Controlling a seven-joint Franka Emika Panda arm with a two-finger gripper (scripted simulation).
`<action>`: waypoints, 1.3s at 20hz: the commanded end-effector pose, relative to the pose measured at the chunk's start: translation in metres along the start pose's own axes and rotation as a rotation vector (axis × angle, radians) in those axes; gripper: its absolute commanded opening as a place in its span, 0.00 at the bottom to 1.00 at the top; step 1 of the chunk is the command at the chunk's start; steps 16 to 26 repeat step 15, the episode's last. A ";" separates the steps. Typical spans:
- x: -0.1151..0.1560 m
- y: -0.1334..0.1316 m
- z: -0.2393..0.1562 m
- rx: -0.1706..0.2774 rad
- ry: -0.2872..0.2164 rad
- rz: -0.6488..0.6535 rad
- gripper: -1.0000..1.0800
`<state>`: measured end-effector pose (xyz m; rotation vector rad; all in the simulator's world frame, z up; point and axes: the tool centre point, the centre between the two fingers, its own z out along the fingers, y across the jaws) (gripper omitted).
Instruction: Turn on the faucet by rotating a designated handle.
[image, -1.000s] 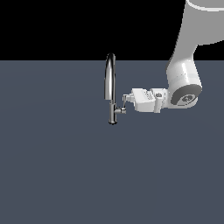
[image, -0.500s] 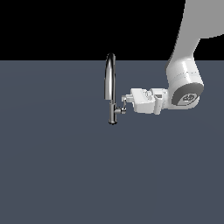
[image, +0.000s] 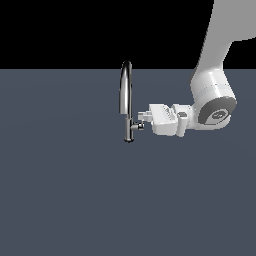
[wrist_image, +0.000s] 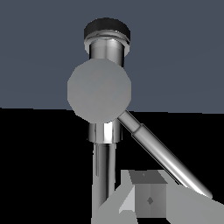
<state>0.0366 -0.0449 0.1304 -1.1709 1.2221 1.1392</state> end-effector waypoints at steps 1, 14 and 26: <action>0.012 0.017 -0.007 0.004 0.000 0.021 0.00; 0.065 0.038 -0.008 0.004 0.000 0.020 0.00; 0.065 0.038 -0.008 0.004 0.000 0.020 0.00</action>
